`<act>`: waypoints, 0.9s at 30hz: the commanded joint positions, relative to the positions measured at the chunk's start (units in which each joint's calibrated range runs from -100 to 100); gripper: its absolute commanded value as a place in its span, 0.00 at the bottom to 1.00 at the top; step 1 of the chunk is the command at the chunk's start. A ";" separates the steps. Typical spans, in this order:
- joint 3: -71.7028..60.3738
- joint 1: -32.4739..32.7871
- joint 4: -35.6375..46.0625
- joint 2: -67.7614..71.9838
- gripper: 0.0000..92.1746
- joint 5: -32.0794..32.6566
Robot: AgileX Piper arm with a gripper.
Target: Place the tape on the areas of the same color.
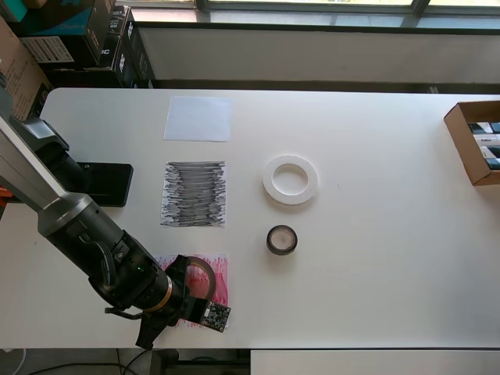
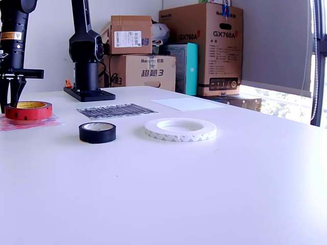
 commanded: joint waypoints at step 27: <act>-1.52 0.56 0.27 -3.59 0.56 -0.32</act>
